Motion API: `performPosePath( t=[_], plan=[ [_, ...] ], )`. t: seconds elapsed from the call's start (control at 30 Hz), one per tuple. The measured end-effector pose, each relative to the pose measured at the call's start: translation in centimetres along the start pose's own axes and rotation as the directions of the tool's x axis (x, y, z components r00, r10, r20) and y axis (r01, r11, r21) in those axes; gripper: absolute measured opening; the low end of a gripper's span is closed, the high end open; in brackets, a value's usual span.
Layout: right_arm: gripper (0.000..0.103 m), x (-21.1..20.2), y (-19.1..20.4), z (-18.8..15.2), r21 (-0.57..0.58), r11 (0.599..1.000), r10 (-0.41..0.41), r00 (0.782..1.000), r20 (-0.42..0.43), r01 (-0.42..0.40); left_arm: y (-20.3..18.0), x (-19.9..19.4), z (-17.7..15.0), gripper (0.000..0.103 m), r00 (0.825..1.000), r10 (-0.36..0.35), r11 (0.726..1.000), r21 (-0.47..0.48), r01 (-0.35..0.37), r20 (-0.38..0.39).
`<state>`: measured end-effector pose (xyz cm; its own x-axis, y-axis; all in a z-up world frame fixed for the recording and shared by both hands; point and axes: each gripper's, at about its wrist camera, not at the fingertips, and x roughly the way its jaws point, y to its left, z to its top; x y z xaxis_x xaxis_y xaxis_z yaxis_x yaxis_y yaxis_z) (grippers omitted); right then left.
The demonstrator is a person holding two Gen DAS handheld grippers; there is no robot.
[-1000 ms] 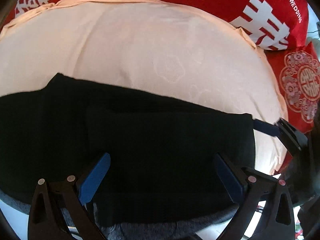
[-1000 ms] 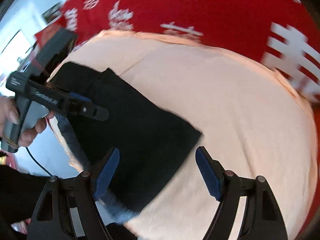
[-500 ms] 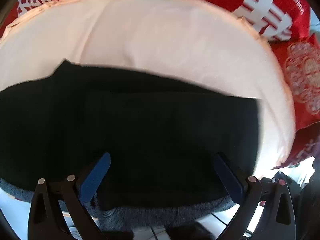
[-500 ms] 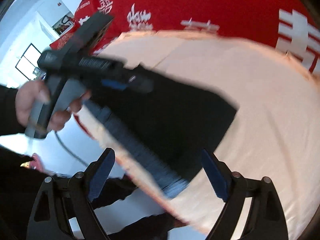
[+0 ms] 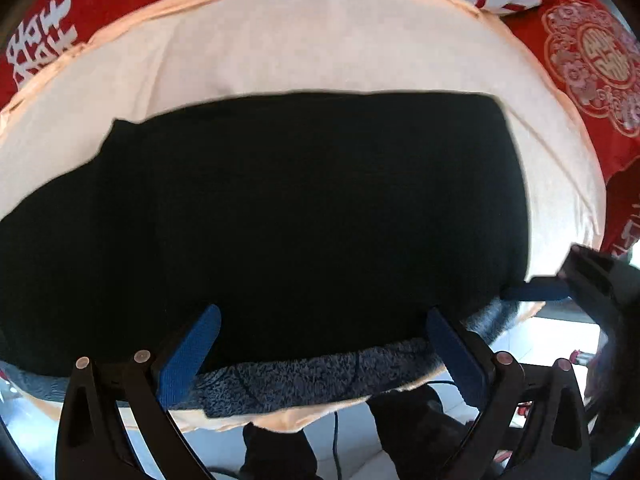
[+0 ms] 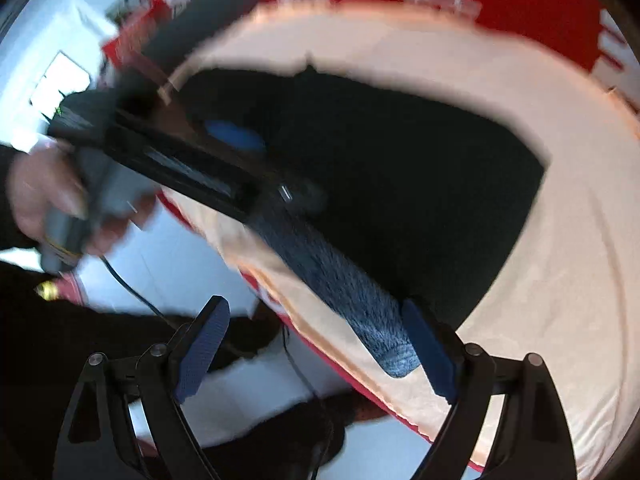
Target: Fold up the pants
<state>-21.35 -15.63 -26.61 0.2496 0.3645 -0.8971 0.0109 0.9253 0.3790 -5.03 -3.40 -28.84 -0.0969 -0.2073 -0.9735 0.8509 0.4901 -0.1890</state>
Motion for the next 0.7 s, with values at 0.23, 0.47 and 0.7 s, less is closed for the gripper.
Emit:
performPosePath(
  t=[0.23, 0.47, 0.7],
  plan=[
    [0.091, -3.5, -0.5, 3.9, -0.042, 0.999, -0.008, 0.999, 0.042, 0.010, 7.6, -2.4, -3.1, 0.103, 1.000, 0.024, 0.971, -0.236, -0.023, 0.000],
    [0.091, -0.5, 0.3, 13.0, -0.134, 0.989, 0.068, 0.995, 0.079, -0.057, 13.6, -2.5, -3.0, 0.103, 0.995, 0.034, 0.921, -0.390, 0.004, 0.089],
    [0.092, 5.8, 0.2, 15.0, -0.158, 0.984, 0.077, 0.996, -0.040, -0.083, 17.0, -2.3, -4.3, 0.103, 0.993, -0.080, 0.874, -0.474, 0.110, 0.084]
  ],
)
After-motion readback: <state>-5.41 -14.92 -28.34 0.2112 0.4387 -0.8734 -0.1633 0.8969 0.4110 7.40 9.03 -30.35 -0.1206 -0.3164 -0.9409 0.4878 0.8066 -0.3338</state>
